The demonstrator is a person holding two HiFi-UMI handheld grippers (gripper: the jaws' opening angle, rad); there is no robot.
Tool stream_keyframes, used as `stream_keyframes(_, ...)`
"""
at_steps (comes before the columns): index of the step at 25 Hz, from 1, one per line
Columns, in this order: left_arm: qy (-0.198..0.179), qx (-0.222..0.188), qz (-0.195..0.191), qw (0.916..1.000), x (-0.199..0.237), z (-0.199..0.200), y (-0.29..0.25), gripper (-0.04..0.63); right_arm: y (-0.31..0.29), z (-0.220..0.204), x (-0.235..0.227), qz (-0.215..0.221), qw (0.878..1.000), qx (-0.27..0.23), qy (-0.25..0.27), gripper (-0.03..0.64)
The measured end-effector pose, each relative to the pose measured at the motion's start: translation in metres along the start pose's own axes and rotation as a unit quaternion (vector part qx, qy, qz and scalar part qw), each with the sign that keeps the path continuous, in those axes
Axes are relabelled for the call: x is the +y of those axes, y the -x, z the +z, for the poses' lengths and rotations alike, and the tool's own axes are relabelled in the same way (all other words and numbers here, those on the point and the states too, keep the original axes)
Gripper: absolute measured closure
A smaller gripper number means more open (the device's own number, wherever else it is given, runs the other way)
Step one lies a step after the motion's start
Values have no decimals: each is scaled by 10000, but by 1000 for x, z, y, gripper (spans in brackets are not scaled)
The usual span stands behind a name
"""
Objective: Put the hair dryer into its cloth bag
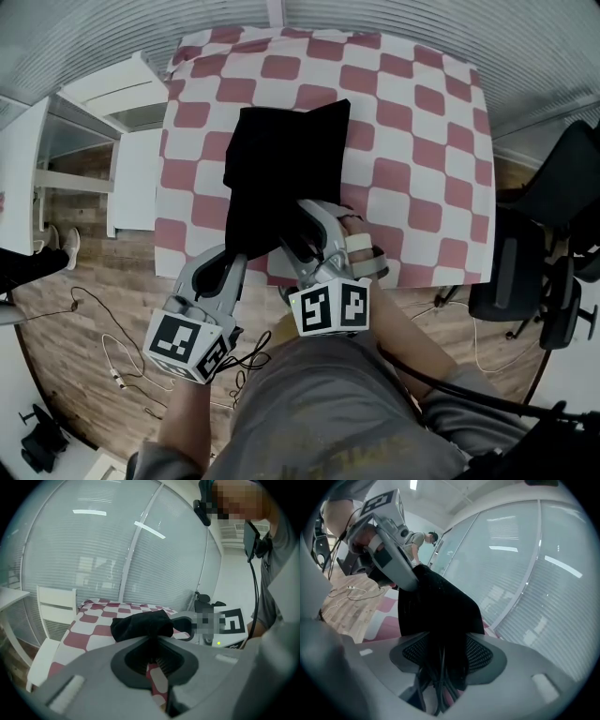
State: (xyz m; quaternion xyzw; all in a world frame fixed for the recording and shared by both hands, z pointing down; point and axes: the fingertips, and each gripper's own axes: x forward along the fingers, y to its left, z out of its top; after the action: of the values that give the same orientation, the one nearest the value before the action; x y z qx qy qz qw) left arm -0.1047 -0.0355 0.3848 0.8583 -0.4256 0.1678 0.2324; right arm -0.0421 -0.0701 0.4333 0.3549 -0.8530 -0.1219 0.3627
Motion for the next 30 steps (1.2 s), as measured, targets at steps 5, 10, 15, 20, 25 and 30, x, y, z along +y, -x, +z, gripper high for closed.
stream_keyframes(5,14,-72,62,10000,5,-1,4,586,-2,-32,-28,-669,9959,601,-69,503)
stream_keyframes(10,-23,-50,91,9999,6,0,4,584,5,-57,-39,-895,9923,851,-4,565)
stream_keyframes(15,-74,-72,34,9999,7,-5,4,584,21,-72,-33,-890,9911,988,33,577)
stream_keyframes(20,-93,48,-65,9999,5,-21,1,584,46,-63,-34,-868,9924,853,163,577)
stream_keyframes(25,-165,73,-158,9997,0,-26,3,584,73,-49,-43,-777,9941,696,285,581)
stream_keyframes(30,-417,66,-290,9987,-10,-25,1,584,91,-35,-65,-830,9933,581,561,586)
